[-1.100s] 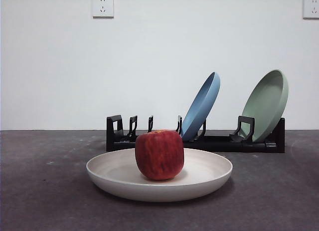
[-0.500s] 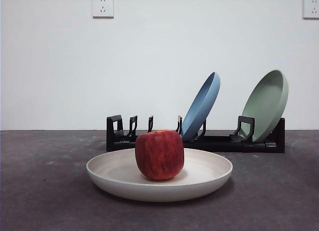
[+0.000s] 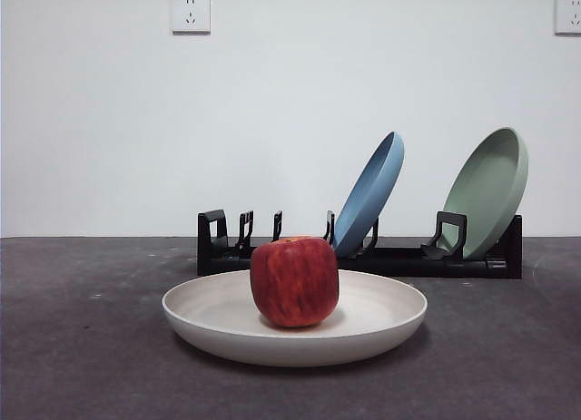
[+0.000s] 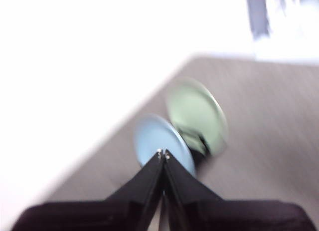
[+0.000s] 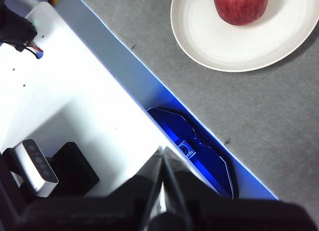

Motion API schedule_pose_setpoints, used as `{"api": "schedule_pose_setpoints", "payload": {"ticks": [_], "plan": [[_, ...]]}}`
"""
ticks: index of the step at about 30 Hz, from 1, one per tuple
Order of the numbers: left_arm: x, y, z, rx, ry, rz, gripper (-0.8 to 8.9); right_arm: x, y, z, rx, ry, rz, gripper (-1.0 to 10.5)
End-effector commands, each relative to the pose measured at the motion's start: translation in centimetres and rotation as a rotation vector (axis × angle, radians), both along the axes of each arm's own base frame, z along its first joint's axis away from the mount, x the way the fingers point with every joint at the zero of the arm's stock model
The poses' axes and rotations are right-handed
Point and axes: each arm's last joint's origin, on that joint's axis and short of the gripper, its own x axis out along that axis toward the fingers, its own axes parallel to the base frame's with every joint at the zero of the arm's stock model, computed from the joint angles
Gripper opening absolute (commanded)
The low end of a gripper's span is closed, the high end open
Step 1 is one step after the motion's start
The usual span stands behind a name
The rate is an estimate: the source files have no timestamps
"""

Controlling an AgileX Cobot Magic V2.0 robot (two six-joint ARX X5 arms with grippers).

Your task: Take the yellow plate from the plate rack,put the plate on the table,take the apple from the table,put the apple in the plate

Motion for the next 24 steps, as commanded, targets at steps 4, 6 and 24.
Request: {"api": "schedule_pose_setpoints", "payload": {"ticks": [4,6,24], "plan": [[1.7,5.3,0.1,-0.142,-0.188,0.066,-0.03,0.0,0.0,0.0,0.001,0.004,-0.003,0.0],[1.5,7.0,-0.8,-0.181,-0.218,0.166,-0.04,0.0,0.0,0.0,0.001,0.004,-0.003,0.0],[-2.5,13.2,-21.6,-0.287,-0.208,0.77,-0.04,0.0,0.0,0.0,0.001,0.004,-0.003,0.0]]}}
